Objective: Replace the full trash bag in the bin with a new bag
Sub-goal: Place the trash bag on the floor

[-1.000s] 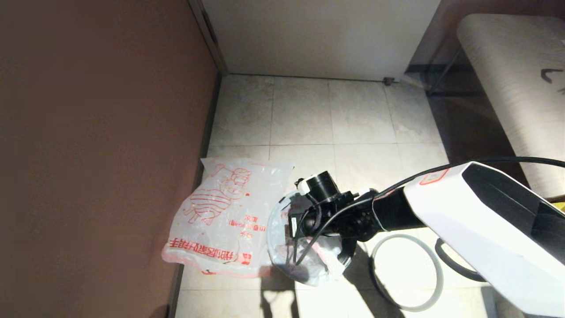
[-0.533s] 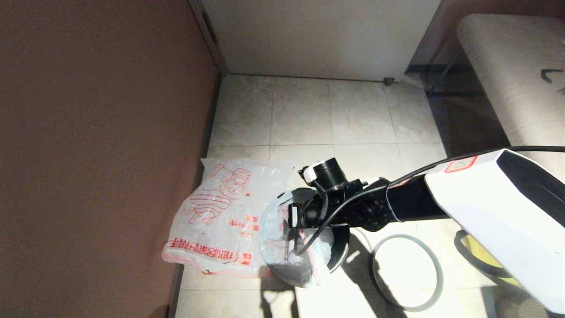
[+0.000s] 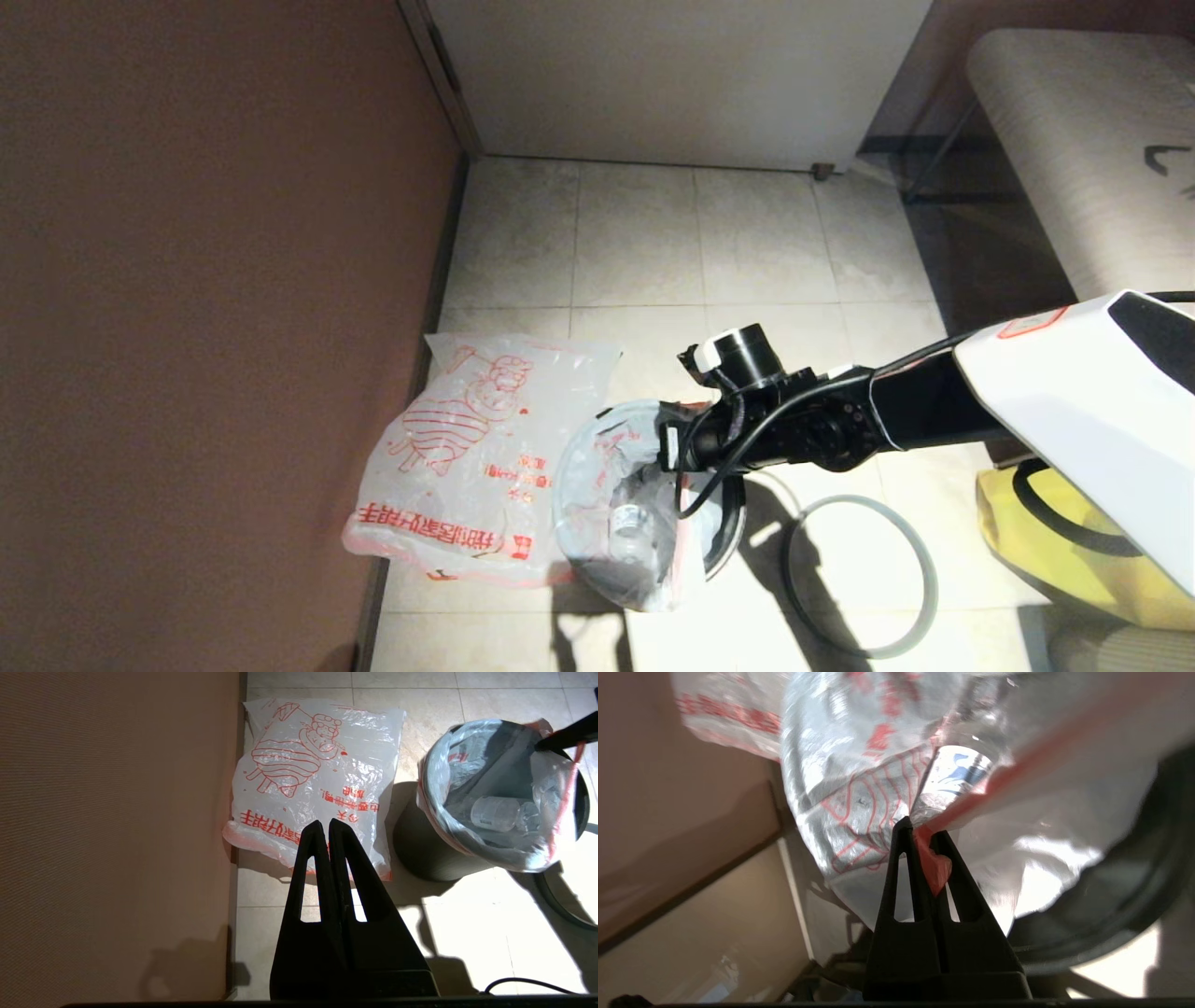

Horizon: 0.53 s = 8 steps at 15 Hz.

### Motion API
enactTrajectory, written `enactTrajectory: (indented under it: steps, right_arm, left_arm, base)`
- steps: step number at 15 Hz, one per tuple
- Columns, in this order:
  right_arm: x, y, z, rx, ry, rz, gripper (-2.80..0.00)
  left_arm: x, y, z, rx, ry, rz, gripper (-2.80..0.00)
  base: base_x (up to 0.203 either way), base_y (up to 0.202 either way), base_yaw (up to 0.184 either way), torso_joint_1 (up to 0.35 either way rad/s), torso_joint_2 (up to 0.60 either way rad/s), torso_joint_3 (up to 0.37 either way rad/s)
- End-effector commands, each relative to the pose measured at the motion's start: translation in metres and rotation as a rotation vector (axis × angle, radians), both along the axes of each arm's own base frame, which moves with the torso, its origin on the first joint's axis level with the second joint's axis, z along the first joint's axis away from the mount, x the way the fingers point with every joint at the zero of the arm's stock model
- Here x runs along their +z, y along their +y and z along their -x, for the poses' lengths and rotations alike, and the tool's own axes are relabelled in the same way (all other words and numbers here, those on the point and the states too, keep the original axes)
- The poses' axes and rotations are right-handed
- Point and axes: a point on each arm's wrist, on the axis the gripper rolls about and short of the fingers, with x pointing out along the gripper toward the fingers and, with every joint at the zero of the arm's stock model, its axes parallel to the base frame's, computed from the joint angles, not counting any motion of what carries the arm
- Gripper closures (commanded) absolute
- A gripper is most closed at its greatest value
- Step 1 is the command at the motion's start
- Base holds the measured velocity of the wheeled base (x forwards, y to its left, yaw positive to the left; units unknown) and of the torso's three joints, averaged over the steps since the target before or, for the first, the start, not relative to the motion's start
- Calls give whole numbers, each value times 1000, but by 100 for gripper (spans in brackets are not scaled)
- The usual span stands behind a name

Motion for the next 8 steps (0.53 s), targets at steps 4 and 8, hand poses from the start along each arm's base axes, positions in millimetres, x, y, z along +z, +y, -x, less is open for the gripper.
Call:
enactTrajectory:
  steps: [4,8]
  right_arm:
    - [0,-16,17,5,5,66,0]
    - [-15,-33,15,-64,-51,248,0]
  left_arm:
    - [0,0,0,0,-1,0,0]
    - [0,0,0,0,-1,0,0]
  base:
    - [0,0,0,0,0,0]
    - [0,0,0,0,0,0]
